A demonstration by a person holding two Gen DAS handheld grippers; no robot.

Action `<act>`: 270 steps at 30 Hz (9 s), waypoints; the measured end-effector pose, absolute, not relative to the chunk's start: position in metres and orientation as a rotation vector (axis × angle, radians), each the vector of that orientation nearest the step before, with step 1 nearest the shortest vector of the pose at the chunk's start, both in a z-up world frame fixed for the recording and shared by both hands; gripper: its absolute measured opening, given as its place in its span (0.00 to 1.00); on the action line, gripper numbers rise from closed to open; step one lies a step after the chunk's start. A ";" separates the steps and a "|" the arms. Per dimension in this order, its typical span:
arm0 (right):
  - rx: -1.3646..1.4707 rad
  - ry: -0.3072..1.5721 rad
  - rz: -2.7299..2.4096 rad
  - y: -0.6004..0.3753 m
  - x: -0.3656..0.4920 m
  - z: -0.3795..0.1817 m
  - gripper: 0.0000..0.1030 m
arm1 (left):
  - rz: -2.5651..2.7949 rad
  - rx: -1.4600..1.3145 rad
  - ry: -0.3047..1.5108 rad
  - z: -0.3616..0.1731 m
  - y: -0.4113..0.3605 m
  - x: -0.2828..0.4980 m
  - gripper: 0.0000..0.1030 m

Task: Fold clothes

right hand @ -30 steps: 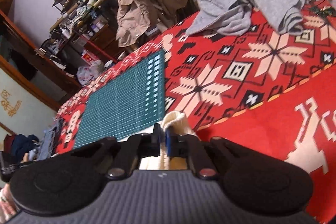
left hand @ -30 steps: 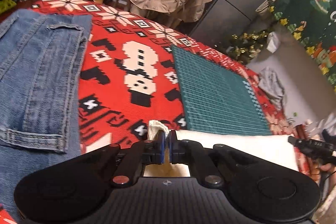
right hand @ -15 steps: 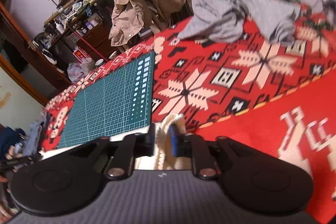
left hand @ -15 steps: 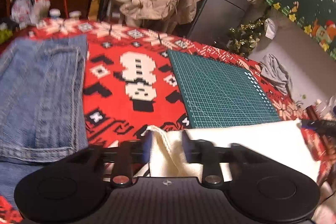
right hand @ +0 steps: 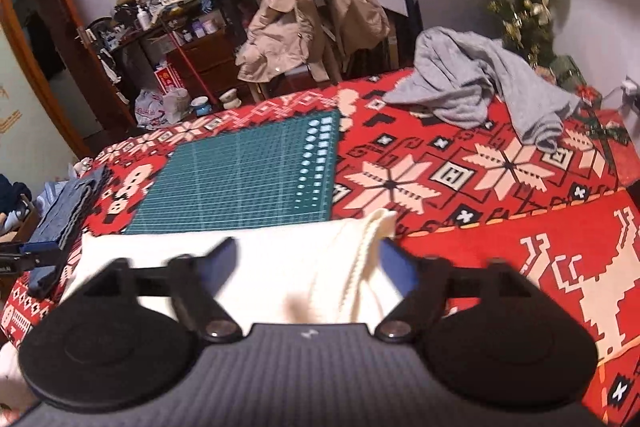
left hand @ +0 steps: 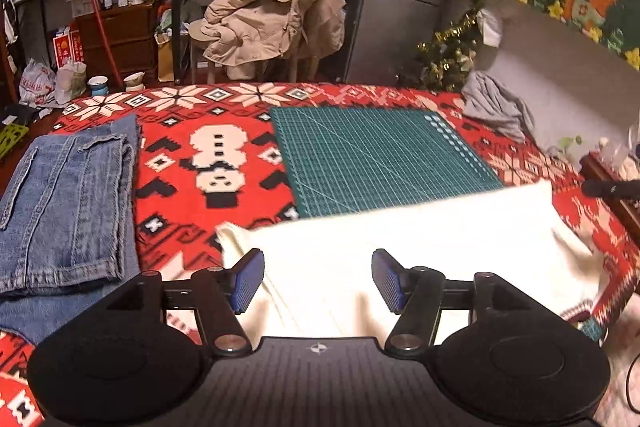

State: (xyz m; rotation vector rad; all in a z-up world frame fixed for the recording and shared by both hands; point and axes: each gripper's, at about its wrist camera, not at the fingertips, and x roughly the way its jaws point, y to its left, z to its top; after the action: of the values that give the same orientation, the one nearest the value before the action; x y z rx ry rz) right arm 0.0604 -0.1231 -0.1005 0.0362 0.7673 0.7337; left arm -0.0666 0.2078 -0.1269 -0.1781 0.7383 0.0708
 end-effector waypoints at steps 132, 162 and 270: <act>-0.126 0.816 0.602 -0.122 -0.049 -0.140 0.25 | -0.058 -0.365 0.630 -0.184 0.128 -0.125 0.44; 0.059 0.927 0.458 -0.182 -0.021 -0.140 0.10 | -0.062 -0.377 0.629 -0.185 0.130 -0.125 0.44; -0.052 0.862 0.645 -0.113 -0.047 -0.132 0.18 | 0.231 -0.713 0.669 -0.165 0.243 -0.165 0.03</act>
State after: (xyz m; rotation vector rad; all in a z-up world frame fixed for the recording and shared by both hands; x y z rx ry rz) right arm -0.0474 -0.1126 -0.1323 -0.0519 0.8623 0.6448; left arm -0.1648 0.2426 -0.1653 -0.7128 0.6693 0.2307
